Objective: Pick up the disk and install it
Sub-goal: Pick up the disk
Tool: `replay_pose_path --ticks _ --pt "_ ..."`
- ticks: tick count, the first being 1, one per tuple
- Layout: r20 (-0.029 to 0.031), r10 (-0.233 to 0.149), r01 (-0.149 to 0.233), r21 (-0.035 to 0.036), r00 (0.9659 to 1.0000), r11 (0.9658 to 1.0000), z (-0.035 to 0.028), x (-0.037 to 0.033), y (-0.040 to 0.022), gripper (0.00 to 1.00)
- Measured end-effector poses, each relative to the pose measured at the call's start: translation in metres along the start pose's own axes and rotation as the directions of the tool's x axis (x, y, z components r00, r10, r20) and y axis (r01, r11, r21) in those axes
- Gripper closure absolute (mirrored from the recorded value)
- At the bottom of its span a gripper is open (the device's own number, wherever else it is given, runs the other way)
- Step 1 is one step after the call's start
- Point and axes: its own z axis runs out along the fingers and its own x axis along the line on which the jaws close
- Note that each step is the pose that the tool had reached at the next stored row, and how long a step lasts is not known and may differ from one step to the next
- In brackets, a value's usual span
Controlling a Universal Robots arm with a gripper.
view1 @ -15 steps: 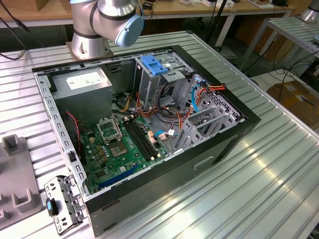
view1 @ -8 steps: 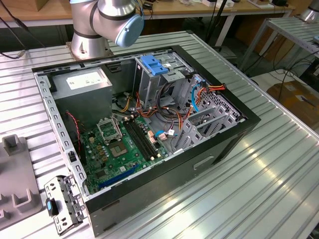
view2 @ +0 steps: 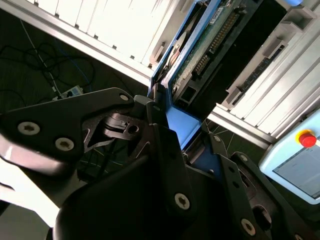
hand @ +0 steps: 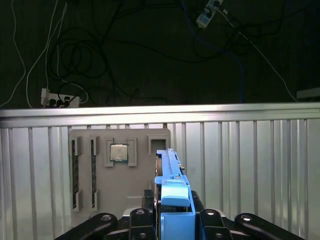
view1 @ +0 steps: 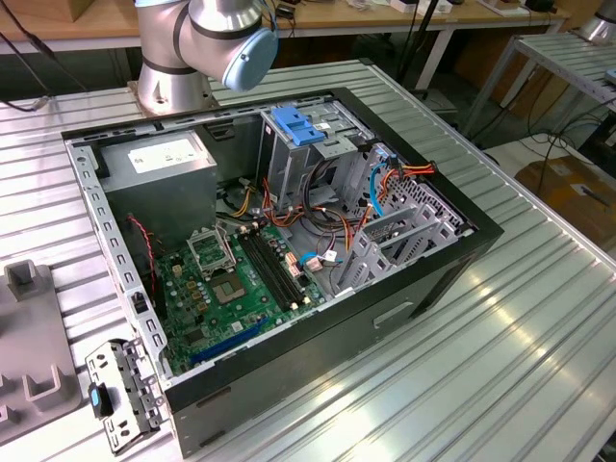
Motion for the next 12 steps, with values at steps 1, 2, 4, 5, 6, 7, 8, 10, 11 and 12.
replay_pose_path --ticks 1,2,4,5,6,7,8,10,11,12 --pt "0.0 0.0 0.0 0.0 1.0 1.0 -0.0004 0.0 0.0 0.63" --pt "0.0 0.0 0.0 -0.0001 1.0 1.0 -0.0008 0.0 0.0 0.63" --pt "0.0 0.0 0.0 0.0 1.0 1.0 -0.0018 -0.0001 0.0 0.63" --pt "0.0 0.0 0.0 0.0 1.0 1.0 -0.0022 -0.0001 0.0 0.63" --pt "0.0 0.0 0.0 -0.0001 1.0 1.0 -0.0026 -0.0001 0.0 0.63" --pt "-0.0001 0.0 0.0 -0.0001 1.0 1.0 -0.0031 -0.0001 0.0 0.63" --pt "0.0 0.0 0.0 -0.0001 1.0 1.0 -0.0037 -0.0002 0.0 0.63" --pt "0.0 0.0 0.0 0.0 1.0 1.0 -0.0047 -0.0002 0.0 0.63" --pt "0.0 0.0 0.0 0.0 1.0 1.0 -0.0054 -0.0002 -0.0001 0.63" --pt "0.0 0.0 0.0 -0.0001 1.0 1.0 -0.0062 -0.0003 -0.0001 0.63"
